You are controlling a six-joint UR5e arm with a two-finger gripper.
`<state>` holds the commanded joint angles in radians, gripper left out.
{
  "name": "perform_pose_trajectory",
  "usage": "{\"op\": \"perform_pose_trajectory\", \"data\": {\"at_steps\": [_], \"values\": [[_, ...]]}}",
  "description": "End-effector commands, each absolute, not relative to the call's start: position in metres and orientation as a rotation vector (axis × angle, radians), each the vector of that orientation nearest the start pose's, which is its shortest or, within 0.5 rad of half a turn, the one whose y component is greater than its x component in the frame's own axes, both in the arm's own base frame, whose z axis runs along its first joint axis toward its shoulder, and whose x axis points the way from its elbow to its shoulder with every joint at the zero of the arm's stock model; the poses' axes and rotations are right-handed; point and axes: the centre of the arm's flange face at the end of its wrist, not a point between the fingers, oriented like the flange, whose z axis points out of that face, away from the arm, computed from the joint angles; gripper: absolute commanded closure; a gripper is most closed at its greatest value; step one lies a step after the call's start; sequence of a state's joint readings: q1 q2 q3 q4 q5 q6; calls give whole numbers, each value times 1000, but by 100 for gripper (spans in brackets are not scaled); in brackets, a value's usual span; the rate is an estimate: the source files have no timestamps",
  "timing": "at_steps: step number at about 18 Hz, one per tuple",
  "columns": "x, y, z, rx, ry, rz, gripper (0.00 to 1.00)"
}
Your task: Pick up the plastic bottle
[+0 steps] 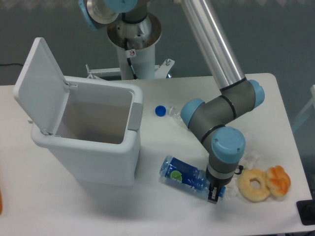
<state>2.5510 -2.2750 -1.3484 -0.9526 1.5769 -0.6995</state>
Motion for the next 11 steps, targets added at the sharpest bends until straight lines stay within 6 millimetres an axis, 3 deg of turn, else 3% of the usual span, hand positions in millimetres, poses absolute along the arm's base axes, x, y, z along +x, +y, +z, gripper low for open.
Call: {"op": "perform_pose_trajectory", "data": {"at_steps": [3,8,11], "values": [[-527,513,247,2228,2433,-53,87],[-503,515,319,2409,2392,-86,87],[-497,516,351,2623,2230,-139,87]]}}
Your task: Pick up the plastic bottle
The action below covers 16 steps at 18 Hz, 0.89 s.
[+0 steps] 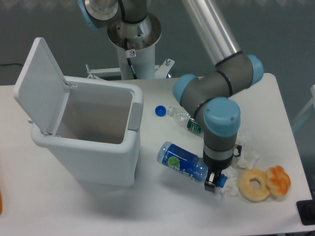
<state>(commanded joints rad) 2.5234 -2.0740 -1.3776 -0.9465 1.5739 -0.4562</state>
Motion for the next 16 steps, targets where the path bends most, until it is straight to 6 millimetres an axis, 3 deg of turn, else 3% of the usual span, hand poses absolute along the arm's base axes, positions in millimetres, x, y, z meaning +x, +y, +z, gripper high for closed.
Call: {"op": "perform_pose_trajectory", "data": {"at_steps": [3,8,13,16], "values": [[-504,517,366,-2279,-1630,169,90],[-512,510,364,-2563,-1185,264,89],[-541,483,369,-2755,-732,359,90],[-555,471,365,-2796,-578,356,92]]}}
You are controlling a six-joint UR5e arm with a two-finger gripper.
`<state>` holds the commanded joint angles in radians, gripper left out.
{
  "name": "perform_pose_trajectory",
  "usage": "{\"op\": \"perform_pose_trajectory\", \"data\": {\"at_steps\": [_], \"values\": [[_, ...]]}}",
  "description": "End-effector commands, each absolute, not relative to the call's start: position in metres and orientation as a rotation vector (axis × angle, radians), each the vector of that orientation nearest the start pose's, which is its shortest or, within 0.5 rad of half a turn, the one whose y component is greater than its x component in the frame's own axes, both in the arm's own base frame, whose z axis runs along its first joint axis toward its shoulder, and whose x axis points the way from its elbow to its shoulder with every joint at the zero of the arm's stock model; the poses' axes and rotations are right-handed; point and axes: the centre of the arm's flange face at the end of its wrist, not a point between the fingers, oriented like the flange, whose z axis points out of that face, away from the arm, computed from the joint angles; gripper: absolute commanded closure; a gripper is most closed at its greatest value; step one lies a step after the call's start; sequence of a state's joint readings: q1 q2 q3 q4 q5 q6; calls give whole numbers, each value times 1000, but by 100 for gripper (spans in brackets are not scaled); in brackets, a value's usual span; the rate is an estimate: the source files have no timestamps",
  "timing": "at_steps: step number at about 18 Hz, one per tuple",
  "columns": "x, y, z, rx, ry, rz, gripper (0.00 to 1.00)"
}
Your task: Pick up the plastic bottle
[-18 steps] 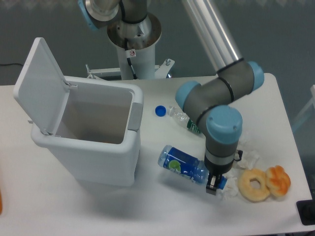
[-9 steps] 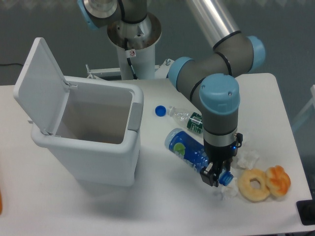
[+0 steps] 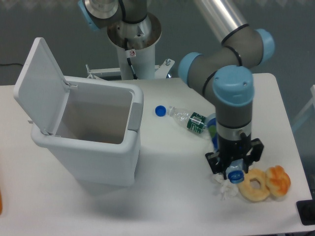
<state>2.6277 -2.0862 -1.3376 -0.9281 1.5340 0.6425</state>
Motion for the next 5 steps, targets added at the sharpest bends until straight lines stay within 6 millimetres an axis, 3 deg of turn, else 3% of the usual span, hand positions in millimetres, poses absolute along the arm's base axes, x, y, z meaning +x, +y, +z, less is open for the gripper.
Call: {"op": "perform_pose_trajectory", "data": {"at_steps": [5], "values": [[-555,472,358,-2810,-549,346,92]]}}
